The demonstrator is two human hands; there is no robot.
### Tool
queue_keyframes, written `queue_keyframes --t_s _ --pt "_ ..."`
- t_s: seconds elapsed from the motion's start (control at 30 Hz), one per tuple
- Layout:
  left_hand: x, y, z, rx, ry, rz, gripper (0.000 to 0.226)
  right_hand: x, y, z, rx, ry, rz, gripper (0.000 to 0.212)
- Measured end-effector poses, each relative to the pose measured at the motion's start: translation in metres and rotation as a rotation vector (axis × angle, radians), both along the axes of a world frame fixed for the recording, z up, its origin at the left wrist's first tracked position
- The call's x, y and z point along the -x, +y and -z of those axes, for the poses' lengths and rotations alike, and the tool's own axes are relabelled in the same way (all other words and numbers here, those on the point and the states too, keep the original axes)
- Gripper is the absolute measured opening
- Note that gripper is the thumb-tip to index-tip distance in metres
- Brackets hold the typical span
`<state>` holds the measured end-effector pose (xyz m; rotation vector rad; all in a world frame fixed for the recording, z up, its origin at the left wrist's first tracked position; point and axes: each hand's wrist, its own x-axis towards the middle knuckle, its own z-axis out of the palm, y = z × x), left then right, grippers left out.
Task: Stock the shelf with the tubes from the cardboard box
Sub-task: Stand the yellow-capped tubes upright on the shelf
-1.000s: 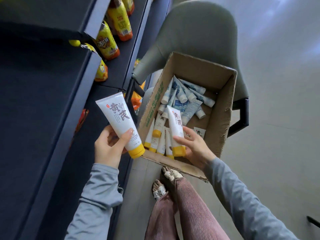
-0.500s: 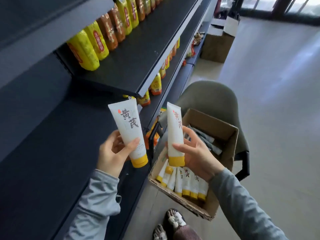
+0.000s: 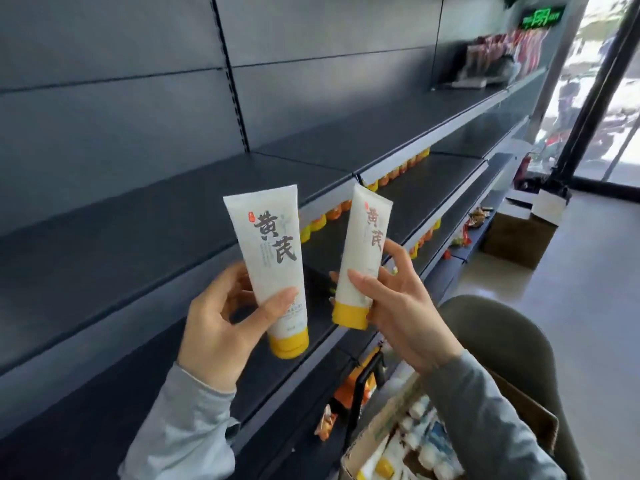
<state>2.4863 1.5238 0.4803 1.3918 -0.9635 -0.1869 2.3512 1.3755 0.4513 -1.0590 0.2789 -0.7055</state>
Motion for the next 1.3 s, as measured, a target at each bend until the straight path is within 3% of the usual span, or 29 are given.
queue_keyframes --t_s 0.23,0.4,0.53,0.7,0.97,1.17,1.3 --pt "-0.006 0.077 -0.051 0.172 -0.077 -0.26 0.026 -0.051 0.036 -0.052 0.17 -0.024 -0.229 0.066" --pt "-0.012 0.137 -0.059 0.189 -0.021 -0.501 0.027 -0.091 0.072 -0.067 0.197 0.041 -0.38 0.062" --pt "-0.017 0.185 -0.059 0.215 -0.015 -0.677 0.033 -0.12 0.095 -0.074 0.136 0.094 -0.527 0.055" --pt "-0.026 0.236 -0.06 0.287 -0.021 -0.828 0.021 -0.152 0.124 -0.081 0.049 0.161 -0.668 0.053" --pt "-0.061 0.302 -0.068 0.326 -0.041 -0.894 0.023 -0.202 0.187 -0.082 0.029 0.224 -0.785 0.047" --pt "-0.091 0.34 -0.073 0.306 -0.056 -0.861 0.022 -0.243 0.231 -0.085 0.164 0.169 -0.712 0.053" --pt "-0.106 0.362 -0.074 0.299 -0.074 -0.832 0.021 -0.278 0.25 -0.085 0.457 0.153 -0.517 0.052"
